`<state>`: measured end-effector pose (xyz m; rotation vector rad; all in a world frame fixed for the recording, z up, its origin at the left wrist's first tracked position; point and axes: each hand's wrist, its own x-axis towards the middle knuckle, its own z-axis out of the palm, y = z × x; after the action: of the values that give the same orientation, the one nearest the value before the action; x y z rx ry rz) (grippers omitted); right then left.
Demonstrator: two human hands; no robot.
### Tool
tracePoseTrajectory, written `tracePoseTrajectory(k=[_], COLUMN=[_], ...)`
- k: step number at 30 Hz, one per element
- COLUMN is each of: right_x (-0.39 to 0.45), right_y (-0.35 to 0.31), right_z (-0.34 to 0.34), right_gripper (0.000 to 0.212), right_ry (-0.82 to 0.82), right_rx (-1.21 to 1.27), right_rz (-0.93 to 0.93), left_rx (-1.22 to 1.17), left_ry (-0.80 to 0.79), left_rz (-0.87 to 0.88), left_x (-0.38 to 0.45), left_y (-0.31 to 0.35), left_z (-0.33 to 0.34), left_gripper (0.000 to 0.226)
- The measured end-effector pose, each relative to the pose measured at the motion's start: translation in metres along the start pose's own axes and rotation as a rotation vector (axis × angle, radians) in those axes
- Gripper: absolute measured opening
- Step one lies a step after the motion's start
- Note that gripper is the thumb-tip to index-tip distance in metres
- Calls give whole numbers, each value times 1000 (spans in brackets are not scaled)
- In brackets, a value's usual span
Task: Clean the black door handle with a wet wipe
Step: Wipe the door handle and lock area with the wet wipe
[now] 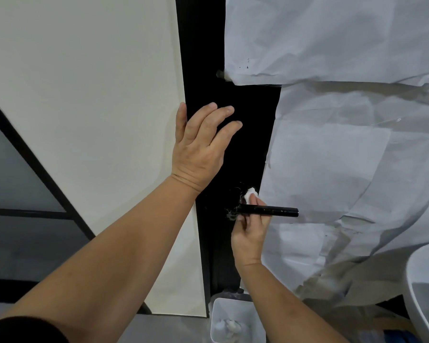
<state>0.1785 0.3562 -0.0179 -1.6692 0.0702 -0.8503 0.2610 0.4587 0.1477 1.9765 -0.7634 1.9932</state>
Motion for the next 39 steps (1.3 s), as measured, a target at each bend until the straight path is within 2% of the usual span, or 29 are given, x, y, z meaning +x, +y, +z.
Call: tracePoseTrajectory(k=[2,7,12,16,19,25,27,28,32,39], right_x=[5,12,-4,6,15,15,12,8,-7,-12], right_y=[3,4,7,5,5,-2,-7,-8,-10,-16], right_z=[2,6,6,8,9,9,14,17,20,6], right_gripper=[68,74,79,70,56,55,53,50,72,65], right_ry=[-22,23,-45,20,16,81,119,108,53,33], right_rx=[-79,-182,-308,-262,-343,-293,-250,-187,-114,2], right_rz=[-63,-83,-73,-54,-33,-6,80,121,92,82], left_rx=[-3,3,3,-1,-5,-8,-11,-10,-1,-2], left_ry=[3,8,24,18,17,18,21,21,29,36], left_rz=[-7,-4,0,-2,-4,-9,-13,-16,-23,-20], left_x=[1,0,-1,0,0,0,0,0,0,-1], left_y=[1,1,1,1,1,1,1,2,2,1], left_z=[-1,0,1,0,0,0,1,1,0,2], left_gripper=[27,26,24,24,23,23,22,22,22,21])
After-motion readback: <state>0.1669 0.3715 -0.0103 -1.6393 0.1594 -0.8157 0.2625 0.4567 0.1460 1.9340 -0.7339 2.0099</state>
